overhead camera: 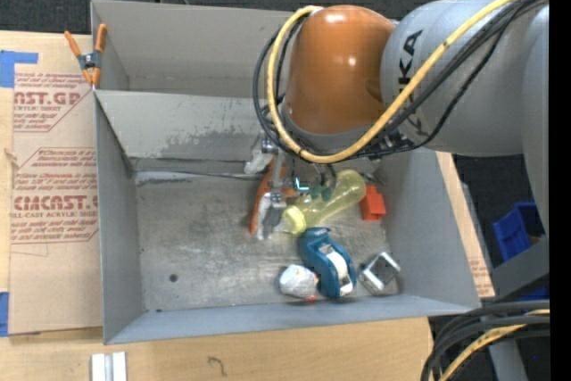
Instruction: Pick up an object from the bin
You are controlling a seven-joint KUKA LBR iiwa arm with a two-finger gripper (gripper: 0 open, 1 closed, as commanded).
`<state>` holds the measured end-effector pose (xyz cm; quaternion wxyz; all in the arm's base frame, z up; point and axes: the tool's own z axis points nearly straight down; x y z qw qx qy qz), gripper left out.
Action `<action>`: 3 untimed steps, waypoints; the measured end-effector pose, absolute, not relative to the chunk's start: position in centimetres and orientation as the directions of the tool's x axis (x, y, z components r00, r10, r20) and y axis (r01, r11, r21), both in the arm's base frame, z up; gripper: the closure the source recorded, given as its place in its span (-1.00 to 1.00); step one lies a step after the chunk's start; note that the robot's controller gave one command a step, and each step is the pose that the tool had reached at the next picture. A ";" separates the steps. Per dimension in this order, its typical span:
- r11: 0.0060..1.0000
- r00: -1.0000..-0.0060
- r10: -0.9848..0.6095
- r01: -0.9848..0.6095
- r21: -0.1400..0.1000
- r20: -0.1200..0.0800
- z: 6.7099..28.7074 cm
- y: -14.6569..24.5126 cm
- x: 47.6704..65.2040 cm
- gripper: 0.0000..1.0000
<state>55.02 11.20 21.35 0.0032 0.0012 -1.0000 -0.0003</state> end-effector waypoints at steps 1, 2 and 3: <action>1.000 -1.000 -0.002 -0.002 0.001 0.004 21.6 11.2 55.1 -1.00; 0.996 -0.996 -0.086 -0.086 0.002 -0.009 20.4 10.5 55.1 -1.00; 0.976 -0.976 -0.218 -0.218 0.000 -0.004 16.3 8.7 55.8 -1.00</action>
Offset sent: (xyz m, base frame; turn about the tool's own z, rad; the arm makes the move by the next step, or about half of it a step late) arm -0.0040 -0.0345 -0.0542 -0.2824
